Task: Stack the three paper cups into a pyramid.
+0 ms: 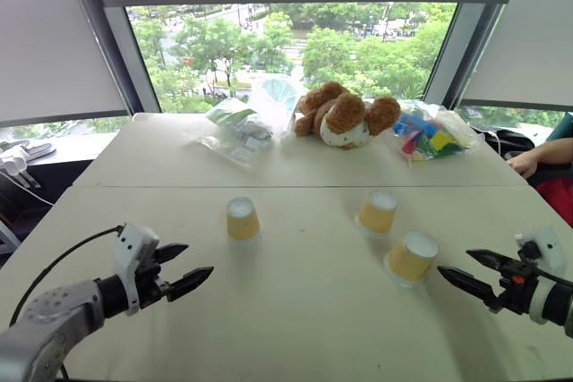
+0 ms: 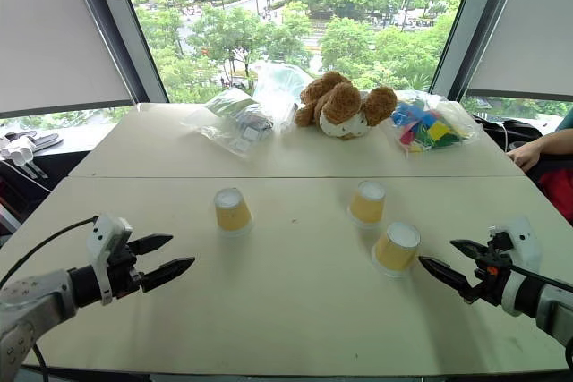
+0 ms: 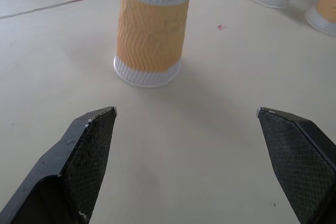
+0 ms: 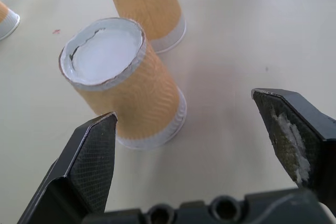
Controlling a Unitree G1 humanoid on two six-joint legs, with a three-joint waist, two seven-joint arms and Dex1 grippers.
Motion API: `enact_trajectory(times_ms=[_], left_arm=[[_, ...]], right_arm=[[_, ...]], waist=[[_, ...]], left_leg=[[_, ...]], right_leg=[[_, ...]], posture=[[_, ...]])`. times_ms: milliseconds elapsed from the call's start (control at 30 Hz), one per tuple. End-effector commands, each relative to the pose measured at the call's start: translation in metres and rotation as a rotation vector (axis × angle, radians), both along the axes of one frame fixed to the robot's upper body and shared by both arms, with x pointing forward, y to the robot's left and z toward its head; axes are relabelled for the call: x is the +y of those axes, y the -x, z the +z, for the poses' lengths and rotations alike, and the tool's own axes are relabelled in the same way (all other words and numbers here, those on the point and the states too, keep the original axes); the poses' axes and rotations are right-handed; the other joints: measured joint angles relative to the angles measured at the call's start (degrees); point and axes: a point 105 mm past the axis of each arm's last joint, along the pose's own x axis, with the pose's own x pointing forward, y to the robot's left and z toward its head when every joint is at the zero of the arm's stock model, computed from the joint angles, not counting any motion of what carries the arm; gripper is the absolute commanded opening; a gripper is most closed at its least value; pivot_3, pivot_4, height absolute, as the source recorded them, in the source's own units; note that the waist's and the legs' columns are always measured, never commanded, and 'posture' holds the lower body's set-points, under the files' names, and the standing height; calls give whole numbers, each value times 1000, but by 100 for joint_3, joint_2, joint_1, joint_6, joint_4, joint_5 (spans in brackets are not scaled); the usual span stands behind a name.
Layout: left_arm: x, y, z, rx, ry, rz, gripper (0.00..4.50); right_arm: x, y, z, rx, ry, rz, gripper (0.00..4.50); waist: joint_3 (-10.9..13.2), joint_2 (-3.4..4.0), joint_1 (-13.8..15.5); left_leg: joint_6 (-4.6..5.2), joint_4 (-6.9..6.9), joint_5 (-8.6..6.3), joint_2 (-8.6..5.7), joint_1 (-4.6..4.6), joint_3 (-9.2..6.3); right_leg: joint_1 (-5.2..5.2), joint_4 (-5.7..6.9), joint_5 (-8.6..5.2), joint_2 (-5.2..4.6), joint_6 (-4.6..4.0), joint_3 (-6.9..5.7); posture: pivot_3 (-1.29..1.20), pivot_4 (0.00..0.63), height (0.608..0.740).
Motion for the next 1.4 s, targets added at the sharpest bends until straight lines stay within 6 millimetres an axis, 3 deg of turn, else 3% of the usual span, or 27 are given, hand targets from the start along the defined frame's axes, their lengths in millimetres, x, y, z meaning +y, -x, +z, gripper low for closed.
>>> enact_trajectory(times_ms=[33, 200, 467, 633, 933, 1100, 1400], left_arm=[[0, 0, 14, -8, -4, -67, 4426], [-20, -3, 29, -23, -21, -193, 4426], [-54, 11, 35, -7, -6, -338, 4426], [-52, 11, 32, -6, -14, -317, 4426], [-47, 5, 26, -13, -5, -267, 4426], [-47, 6, 24, 11, 1, -290, 4426], [-56, 10, 31, 17, 4, -350, 4426]], right_arm=[[-3, 3, 16, -72, 54, -16, 4500], [3, -5, 15, -106, 58, -16, 4500], [25, -20, 3, -90, -29, 62, 4500], [26, -21, 0, -77, -59, 73, 4500], [10, -6, -4, -51, -9, 38, 4500], [23, 9, 5, -29, -34, 101, 4500], [42, -10, 10, -84, -84, 132, 4500]], waist=[[0, 0, -3], [1, -1, -4], [1, 0, -33], [1, 0, -11], [1, 0, -6], [1, 1, -6], [1, 0, -10]], left_leg=[[0, 0, 0, 0, -1, 0], [0, 1, 0, 0, -1, 0], [0, 0, 0, 3, 0, 0], [0, 1, 0, 2, 0, 0], [0, 3, 0, 1, -1, 0], [1, 2, 0, 2, 0, 0], [0, 5, 0, 3, 1, 0]], right_leg=[[-1, 0, 0, 0, 0, 0], [0, 1, 0, 2, 0, -1], [-3, 5, 1, 8, 1, 1], [-2, 5, 1, 8, 1, 1], [0, 4, 1, 8, 1, 1], [-1, 5, 1, 11, 1, 1], [1, 5, 1, 13, 1, 1]], posture=[[0, 150, 740], [0, 150, 740], [0, 150, 740], [0, 150, 740], [0, 150, 740], [0, 150, 740], [0, 150, 740]])
